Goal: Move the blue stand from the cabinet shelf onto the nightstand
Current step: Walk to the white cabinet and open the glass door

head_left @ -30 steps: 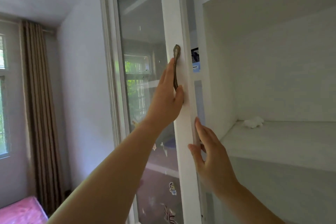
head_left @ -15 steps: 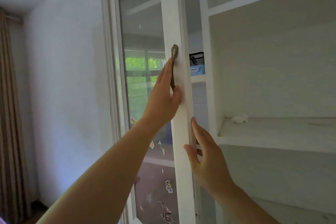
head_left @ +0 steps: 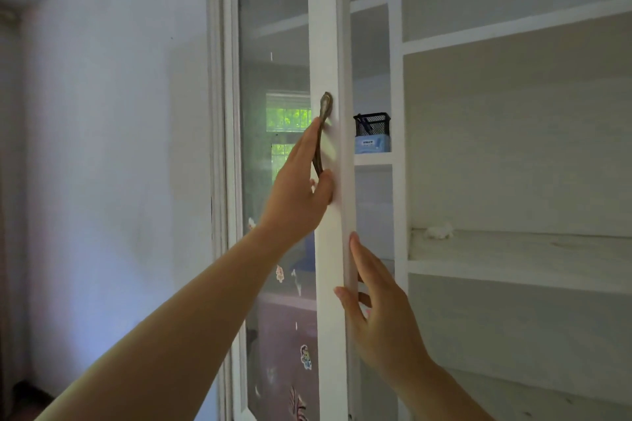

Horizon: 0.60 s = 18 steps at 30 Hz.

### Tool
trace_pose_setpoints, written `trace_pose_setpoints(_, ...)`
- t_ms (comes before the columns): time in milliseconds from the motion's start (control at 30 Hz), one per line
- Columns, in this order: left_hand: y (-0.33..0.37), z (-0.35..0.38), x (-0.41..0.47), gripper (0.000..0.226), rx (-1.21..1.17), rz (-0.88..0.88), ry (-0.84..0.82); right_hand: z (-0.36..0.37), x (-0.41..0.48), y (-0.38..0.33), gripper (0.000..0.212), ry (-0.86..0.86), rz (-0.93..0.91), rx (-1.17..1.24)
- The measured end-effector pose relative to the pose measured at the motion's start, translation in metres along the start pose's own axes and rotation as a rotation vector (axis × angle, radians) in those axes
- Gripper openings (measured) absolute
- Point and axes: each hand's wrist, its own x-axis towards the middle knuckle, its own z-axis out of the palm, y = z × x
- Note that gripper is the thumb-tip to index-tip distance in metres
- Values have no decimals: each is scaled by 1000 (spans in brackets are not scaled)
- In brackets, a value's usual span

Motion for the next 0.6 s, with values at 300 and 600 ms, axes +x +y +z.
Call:
trace_pose_setpoints(300,7,6,-3,68,29,-17,57,3,2,15,63,-10,-46,74)
trace_pose_setpoints(600,12,-5,-6,66,5,-21,20,9,0,15,63,10,-59,61)
